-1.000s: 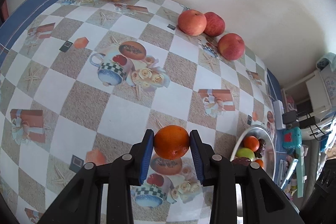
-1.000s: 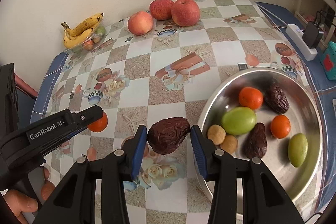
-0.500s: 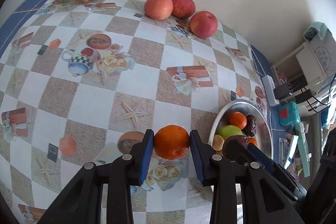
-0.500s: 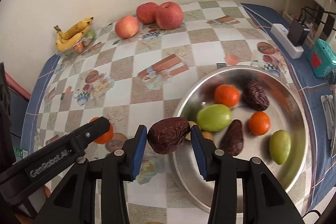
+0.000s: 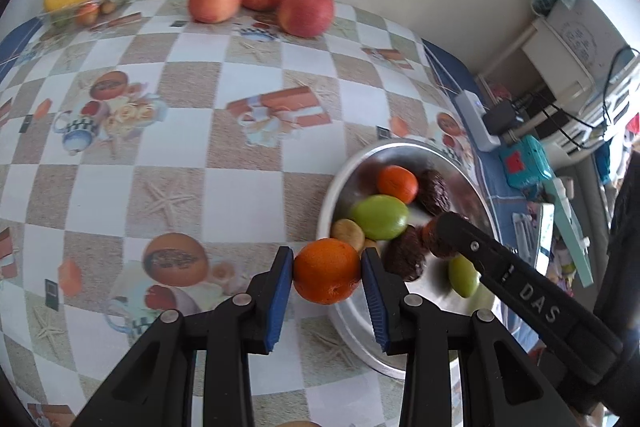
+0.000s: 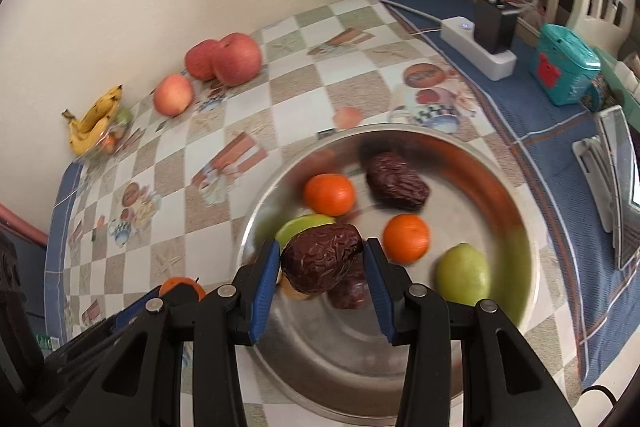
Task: Organize fruits
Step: 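Carry the tangerine in the left tool while the right tool carries the date to the bowl, then open the left tool over the bowl while the right tool releases the date into it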
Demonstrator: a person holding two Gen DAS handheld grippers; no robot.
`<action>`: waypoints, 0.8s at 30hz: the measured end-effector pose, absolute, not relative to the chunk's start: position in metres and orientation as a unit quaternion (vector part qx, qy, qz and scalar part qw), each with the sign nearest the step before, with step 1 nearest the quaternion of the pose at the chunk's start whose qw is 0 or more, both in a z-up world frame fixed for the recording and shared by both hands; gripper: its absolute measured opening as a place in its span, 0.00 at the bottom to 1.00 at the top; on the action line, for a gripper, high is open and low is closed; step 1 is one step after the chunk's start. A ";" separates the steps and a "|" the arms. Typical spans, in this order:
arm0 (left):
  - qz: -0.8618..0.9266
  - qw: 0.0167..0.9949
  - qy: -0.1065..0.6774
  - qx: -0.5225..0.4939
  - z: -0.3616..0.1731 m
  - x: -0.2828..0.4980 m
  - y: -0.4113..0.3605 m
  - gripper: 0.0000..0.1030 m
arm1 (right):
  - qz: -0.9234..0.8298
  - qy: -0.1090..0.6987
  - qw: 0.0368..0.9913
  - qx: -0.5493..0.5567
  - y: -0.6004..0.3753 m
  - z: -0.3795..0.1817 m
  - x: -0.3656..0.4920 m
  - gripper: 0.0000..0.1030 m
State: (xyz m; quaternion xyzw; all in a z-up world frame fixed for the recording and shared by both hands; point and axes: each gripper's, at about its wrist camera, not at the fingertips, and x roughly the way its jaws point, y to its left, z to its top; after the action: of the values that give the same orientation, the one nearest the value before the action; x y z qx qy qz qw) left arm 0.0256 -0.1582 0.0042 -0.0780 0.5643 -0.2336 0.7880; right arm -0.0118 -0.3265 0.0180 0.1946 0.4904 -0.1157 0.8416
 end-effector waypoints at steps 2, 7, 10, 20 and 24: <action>-0.243 0.785 0.566 -0.072 0.003 0.023 -0.165 0.36 | -0.123 0.490 0.839 0.203 -0.334 0.017 -0.015 0.44; -0.262 0.783 0.562 -0.056 0.004 0.018 -0.177 0.36 | -0.132 0.492 0.834 0.212 -0.345 0.013 -0.018 0.44; -0.265 0.781 0.563 -0.055 0.003 0.019 -0.178 0.36 | -0.134 0.490 0.835 0.210 -0.345 0.014 -0.018 0.44; -0.263 0.774 0.573 -0.048 -0.005 0.021 -0.182 0.38 | -0.146 0.504 0.831 0.187 -0.343 0.011 -0.016 0.44; -0.261 0.772 0.577 -0.046 -0.008 0.022 -0.183 0.44 | -0.156 0.517 0.824 0.171 -0.342 0.006 -0.015 0.44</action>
State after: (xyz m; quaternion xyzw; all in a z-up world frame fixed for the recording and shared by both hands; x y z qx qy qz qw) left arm 0.0216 -0.1826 -0.0077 -0.0458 0.5771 -0.2615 0.7723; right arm -0.0149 -0.3424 0.0056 0.1706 0.5172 -0.1555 0.8242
